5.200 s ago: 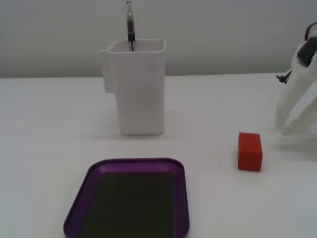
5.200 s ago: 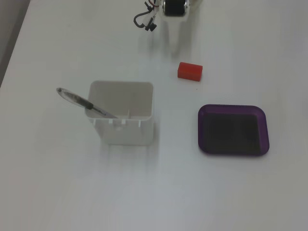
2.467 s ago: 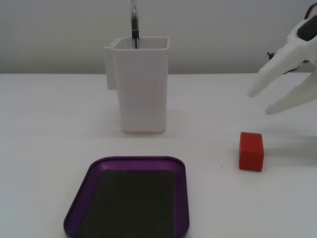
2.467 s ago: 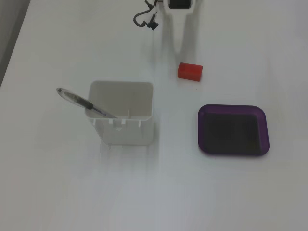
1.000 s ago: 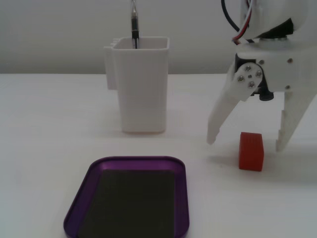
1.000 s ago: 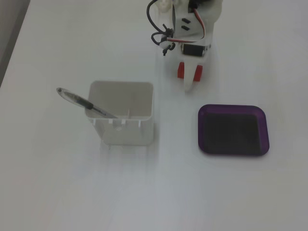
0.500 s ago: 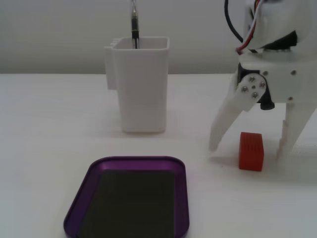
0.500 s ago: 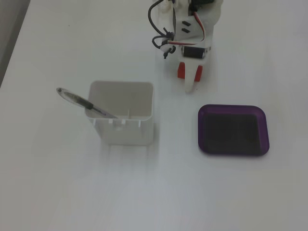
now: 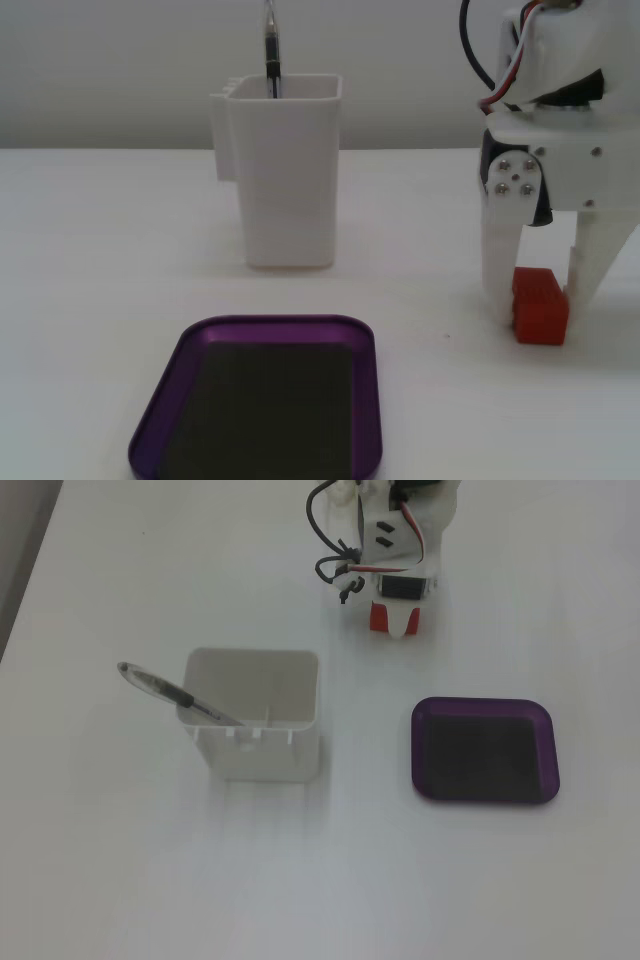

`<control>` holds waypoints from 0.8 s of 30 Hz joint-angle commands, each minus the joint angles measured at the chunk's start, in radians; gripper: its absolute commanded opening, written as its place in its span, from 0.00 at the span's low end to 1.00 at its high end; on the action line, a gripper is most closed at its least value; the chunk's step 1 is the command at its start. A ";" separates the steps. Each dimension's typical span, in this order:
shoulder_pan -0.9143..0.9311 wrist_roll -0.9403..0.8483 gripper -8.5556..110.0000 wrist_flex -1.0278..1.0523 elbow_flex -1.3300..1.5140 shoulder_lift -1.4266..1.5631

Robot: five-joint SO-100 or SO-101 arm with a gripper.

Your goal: Pick up the red cube and place it in the box.

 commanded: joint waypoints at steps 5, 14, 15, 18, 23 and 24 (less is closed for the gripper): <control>-0.021 -0.075 0.07 0.235 -0.318 0.107; -0.235 -0.218 0.07 0.370 -0.736 0.147; -0.258 -0.227 0.07 0.367 -0.739 0.146; -0.287 -0.221 0.07 0.288 -0.739 0.097; -0.284 -0.218 0.07 0.212 -0.756 -0.101; -0.285 -0.216 0.07 0.189 -0.767 -0.144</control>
